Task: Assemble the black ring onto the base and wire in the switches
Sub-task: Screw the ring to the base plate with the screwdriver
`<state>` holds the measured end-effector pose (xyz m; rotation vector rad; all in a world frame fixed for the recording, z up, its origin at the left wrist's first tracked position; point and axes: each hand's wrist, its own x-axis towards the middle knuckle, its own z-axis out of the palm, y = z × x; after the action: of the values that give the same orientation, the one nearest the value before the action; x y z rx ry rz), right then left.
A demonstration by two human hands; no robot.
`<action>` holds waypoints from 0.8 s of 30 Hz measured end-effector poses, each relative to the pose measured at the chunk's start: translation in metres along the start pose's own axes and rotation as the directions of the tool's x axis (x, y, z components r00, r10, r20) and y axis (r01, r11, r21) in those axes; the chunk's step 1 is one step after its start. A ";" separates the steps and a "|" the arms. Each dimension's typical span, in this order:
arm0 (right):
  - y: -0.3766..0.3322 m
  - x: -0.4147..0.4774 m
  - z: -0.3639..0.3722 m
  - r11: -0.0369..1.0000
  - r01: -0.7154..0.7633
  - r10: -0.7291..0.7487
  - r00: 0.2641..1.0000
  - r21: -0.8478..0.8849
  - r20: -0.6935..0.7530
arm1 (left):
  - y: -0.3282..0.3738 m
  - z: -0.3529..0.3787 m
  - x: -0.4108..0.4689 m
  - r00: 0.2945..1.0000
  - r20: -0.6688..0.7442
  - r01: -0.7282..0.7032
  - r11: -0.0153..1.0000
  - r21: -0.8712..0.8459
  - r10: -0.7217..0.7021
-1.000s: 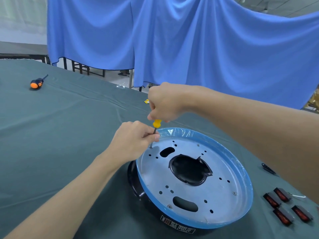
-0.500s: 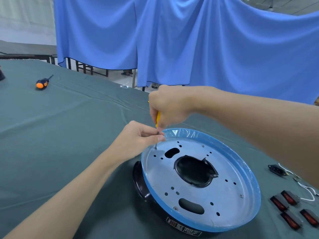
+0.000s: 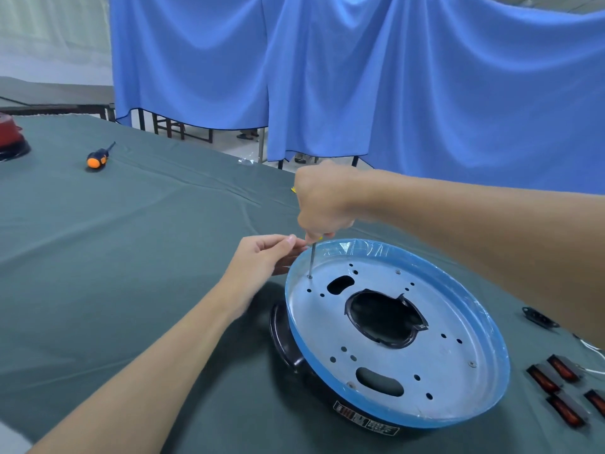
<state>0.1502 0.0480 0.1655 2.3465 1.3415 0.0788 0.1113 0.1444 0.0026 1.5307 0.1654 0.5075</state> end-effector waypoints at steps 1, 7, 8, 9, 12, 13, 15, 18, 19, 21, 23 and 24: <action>0.001 -0.001 0.001 0.999 -0.020 0.020 1.000 0.046 -0.001 | -0.003 0.003 0.000 1.000 -0.003 0.031 0.999 0.022 -0.030; 0.007 -0.004 0.003 0.960 -0.128 0.122 0.992 0.250 0.039 | -0.006 0.012 -0.005 0.994 0.047 0.093 0.993 0.066 -0.096; 0.008 -0.003 0.003 0.953 -0.159 0.145 0.987 0.258 0.073 | -0.005 0.011 -0.005 0.994 0.053 0.092 0.994 0.063 -0.095; 0.008 -0.002 0.003 0.948 -0.172 0.149 0.983 0.268 0.103 | -0.004 0.012 -0.006 0.994 0.053 0.089 0.994 0.060 -0.092; 0.016 -0.001 0.001 0.938 -0.165 0.120 0.979 0.303 0.163 | -0.004 0.012 -0.006 0.995 0.047 0.086 0.993 0.077 -0.089; 0.019 -0.001 -0.001 0.942 -0.144 0.093 0.980 0.302 0.177 | -0.004 0.012 -0.006 0.996 0.039 0.080 0.993 0.090 -0.084; 0.026 -0.003 -0.004 0.968 -0.077 0.030 0.980 0.238 0.196 | -0.005 0.012 -0.005 0.997 0.028 0.073 0.991 0.109 -0.077; 0.036 -0.004 -0.004 0.990 0.140 -0.139 0.982 0.001 0.124 | -0.005 0.012 -0.004 0.996 0.020 0.080 0.990 0.120 -0.083; 0.039 -0.006 -0.003 0.973 0.223 -0.218 0.973 -0.066 0.076 | -0.006 0.012 -0.004 0.996 0.021 0.082 0.989 0.123 -0.086; 0.043 -0.009 -0.003 0.920 0.354 -0.357 0.934 -0.166 0.015 | -0.006 0.011 -0.003 0.996 0.022 0.079 0.989 0.128 -0.083; 0.047 -0.009 -0.001 0.863 0.438 -0.453 0.892 -0.253 -0.001 | -0.005 0.012 -0.003 0.997 0.019 0.069 0.989 0.133 -0.072; 0.048 -0.008 0.000 0.841 0.457 -0.477 0.879 -0.289 0.005 | -0.005 0.012 -0.003 0.998 0.014 0.065 0.988 0.138 -0.067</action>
<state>0.1845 0.0201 0.1861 1.7415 1.7715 0.1885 0.1151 0.1323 -0.0022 1.6578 0.2400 0.4365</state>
